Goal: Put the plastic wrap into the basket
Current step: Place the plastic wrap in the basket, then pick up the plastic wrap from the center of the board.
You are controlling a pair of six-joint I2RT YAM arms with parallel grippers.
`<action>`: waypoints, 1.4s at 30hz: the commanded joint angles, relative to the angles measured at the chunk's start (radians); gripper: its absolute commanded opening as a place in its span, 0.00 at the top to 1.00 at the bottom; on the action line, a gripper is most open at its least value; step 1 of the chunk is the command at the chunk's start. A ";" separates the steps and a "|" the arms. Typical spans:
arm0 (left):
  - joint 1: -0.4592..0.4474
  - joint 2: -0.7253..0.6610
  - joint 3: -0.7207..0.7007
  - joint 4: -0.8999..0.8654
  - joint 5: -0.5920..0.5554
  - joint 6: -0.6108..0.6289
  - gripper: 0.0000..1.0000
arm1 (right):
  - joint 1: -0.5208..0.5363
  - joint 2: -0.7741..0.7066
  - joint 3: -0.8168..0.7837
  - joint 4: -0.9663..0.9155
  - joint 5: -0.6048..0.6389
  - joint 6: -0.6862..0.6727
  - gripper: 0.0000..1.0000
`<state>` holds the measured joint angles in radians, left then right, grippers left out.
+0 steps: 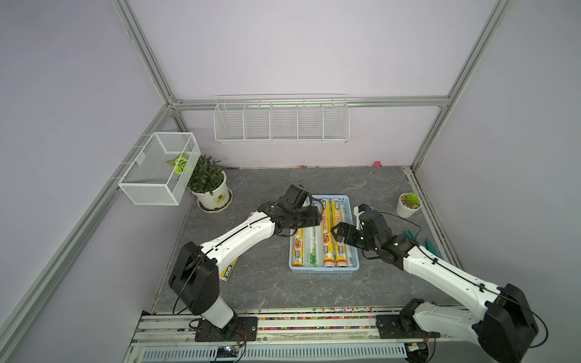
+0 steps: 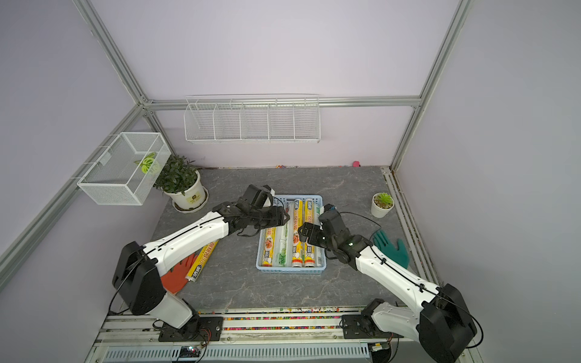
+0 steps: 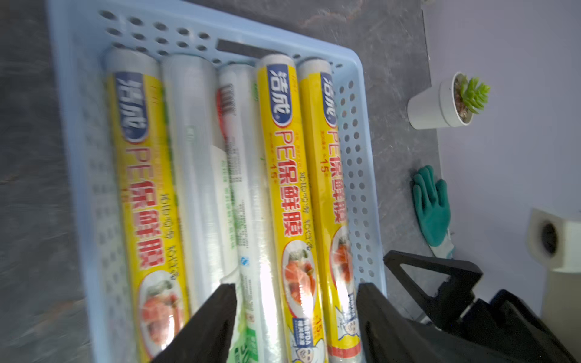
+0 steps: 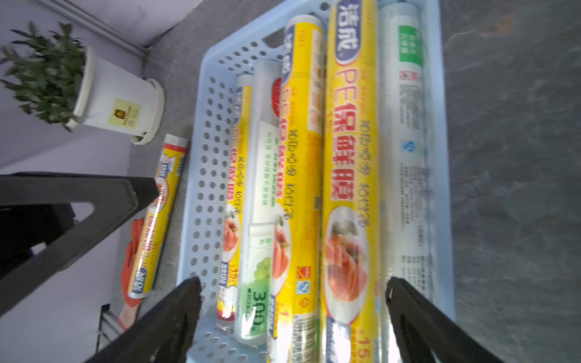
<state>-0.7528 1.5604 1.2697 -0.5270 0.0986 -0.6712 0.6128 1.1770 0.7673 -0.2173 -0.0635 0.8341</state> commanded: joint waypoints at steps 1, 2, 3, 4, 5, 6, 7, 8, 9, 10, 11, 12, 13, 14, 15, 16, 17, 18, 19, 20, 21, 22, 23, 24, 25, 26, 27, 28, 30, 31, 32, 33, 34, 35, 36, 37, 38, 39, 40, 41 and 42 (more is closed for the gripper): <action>0.011 -0.077 -0.072 -0.061 -0.268 0.039 0.34 | 0.011 0.048 0.060 0.082 -0.094 -0.040 0.03; 0.022 -0.108 -0.098 -0.069 -0.309 0.046 0.33 | 0.023 0.069 0.080 0.084 -0.106 -0.056 0.02; 0.038 -0.140 -0.137 -0.070 -0.339 0.050 0.32 | 0.042 0.091 0.103 0.084 -0.111 -0.075 0.03; 0.057 -0.168 -0.166 -0.067 -0.351 0.053 0.32 | 0.064 0.111 0.126 0.078 -0.102 -0.090 0.03; 0.082 -0.203 -0.203 -0.065 -0.360 0.055 0.32 | 0.094 0.135 0.154 0.065 -0.072 -0.108 0.03; 0.111 -0.235 -0.240 -0.063 -0.375 0.055 0.32 | 0.128 0.159 0.179 0.055 -0.033 -0.132 0.03; 0.133 -0.265 -0.271 -0.061 -0.390 0.058 0.32 | 0.158 0.183 0.200 0.050 0.001 -0.157 0.03; 0.161 -0.298 -0.304 -0.055 -0.405 0.066 0.30 | 0.195 0.208 0.225 0.051 0.043 -0.192 0.03; 0.191 -0.330 -0.342 -0.046 -0.415 0.068 0.27 | 0.230 0.233 0.247 0.056 0.075 -0.228 0.03; 0.218 -0.356 -0.372 -0.035 -0.407 0.071 0.25 | 0.258 0.258 0.265 0.061 0.098 -0.256 0.03; 0.270 -0.385 -0.397 -0.033 -0.384 0.072 0.24 | 0.286 0.286 0.288 0.064 0.118 -0.285 0.03; 0.317 -0.411 -0.425 -0.027 -0.359 0.070 0.23 | 0.311 0.314 0.311 0.069 0.128 -0.314 0.03; 0.364 -0.431 -0.451 -0.013 -0.329 0.078 0.21 | 0.328 0.336 0.329 0.075 0.133 -0.336 0.03; 0.419 -0.449 -0.477 0.007 -0.284 0.091 0.18 | 0.348 0.362 0.349 0.083 0.136 -0.359 0.03; 0.474 -0.459 -0.502 0.017 -0.248 0.097 0.16 | 0.364 0.389 0.366 0.090 0.128 -0.384 0.03; 0.518 -0.460 -0.515 0.024 -0.214 0.102 0.14 | 0.374 0.411 0.386 0.091 0.120 -0.399 0.03; 0.566 -0.454 -0.525 0.031 -0.174 0.114 0.13 | 0.388 0.434 0.405 0.088 0.108 -0.415 0.03; 0.606 -0.441 -0.527 0.035 -0.134 0.117 0.11 | 0.399 0.456 0.424 0.090 0.095 -0.433 0.03; 0.635 -0.428 -0.526 0.037 -0.103 0.116 0.09 | 0.407 0.474 0.436 0.091 0.081 -0.446 0.04; 0.655 -0.410 -0.523 0.044 -0.076 0.115 0.07 | 0.415 0.494 0.452 0.089 0.067 -0.458 0.04; 0.666 -0.388 -0.517 0.052 -0.057 0.115 0.06 | 0.423 0.512 0.470 0.079 0.054 -0.462 0.04; 0.671 -0.370 -0.512 0.059 -0.046 0.111 0.05 | 0.425 0.528 0.486 0.071 0.026 -0.459 0.03; 0.672 -0.348 -0.508 0.072 -0.039 0.112 0.04 | 0.425 0.547 0.509 0.056 -0.006 -0.455 0.03; 0.677 -0.325 -0.502 0.085 -0.032 0.111 0.03 | 0.425 0.567 0.534 0.033 -0.032 -0.450 0.03; 0.681 -0.305 -0.495 0.088 -0.035 0.107 0.03 | 0.424 0.583 0.553 0.016 -0.052 -0.442 0.03; 0.684 -0.284 -0.489 0.091 -0.050 0.106 0.03 | 0.425 0.599 0.575 -0.002 -0.070 -0.437 0.04; 0.690 -0.259 -0.479 0.091 -0.058 0.105 0.02 | 0.424 0.612 0.590 -0.011 -0.087 -0.430 0.04; 0.696 -0.241 -0.469 0.088 -0.060 0.106 0.02 | 0.426 0.617 0.594 -0.010 -0.096 -0.425 0.04; 0.701 -0.198 -0.459 0.100 -0.066 0.109 0.01 | 0.425 0.626 0.593 -0.001 -0.107 -0.410 0.04; 0.704 -0.176 -0.451 0.097 -0.065 0.114 0.01 | 0.425 0.631 0.593 0.001 -0.110 -0.405 0.04; 0.706 -0.149 -0.437 0.086 -0.068 0.119 0.01 | 0.426 0.632 0.594 0.001 -0.115 -0.402 0.04; 0.707 -0.124 -0.420 0.069 -0.072 0.127 0.01 | 0.426 0.635 0.596 -0.003 -0.119 -0.399 0.04; 0.707 -0.100 -0.410 0.061 -0.073 0.128 0.01 | 0.426 0.637 0.599 -0.007 -0.120 -0.395 0.04; 0.706 -0.074 -0.403 0.059 -0.066 0.134 0.01 | 0.426 0.641 0.602 -0.012 -0.122 -0.393 0.04; 0.707 -0.054 -0.397 0.059 -0.057 0.132 0.02 | 0.425 0.644 0.606 -0.018 -0.123 -0.392 0.04; 0.707 -0.038 -0.399 0.064 -0.048 0.130 0.02 | 0.424 0.645 0.609 -0.024 -0.123 -0.392 0.04; 0.707 -0.026 -0.401 0.070 -0.031 0.129 0.03 | 0.423 0.648 0.613 -0.031 -0.125 -0.393 0.04; 0.707 -0.018 -0.401 0.069 -0.022 0.128 0.03 | 0.423 0.650 0.616 -0.038 -0.125 -0.393 0.04; 0.707 -0.017 -0.407 0.072 -0.016 0.125 0.04 | 0.423 0.652 0.618 -0.044 -0.125 -0.394 0.04; 0.707 -0.020 -0.415 0.078 -0.005 0.121 0.04 | 0.421 0.653 0.621 -0.049 -0.125 -0.394 0.04; 0.707 -0.020 -0.421 0.080 0.007 0.121 0.04 | 0.421 0.652 0.619 -0.052 -0.124 -0.395 0.04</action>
<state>-0.0513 1.5452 0.8486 -0.4507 0.0654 -0.5629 1.0355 1.8175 1.3628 -0.2359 -0.1772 0.4305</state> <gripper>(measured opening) 0.963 0.960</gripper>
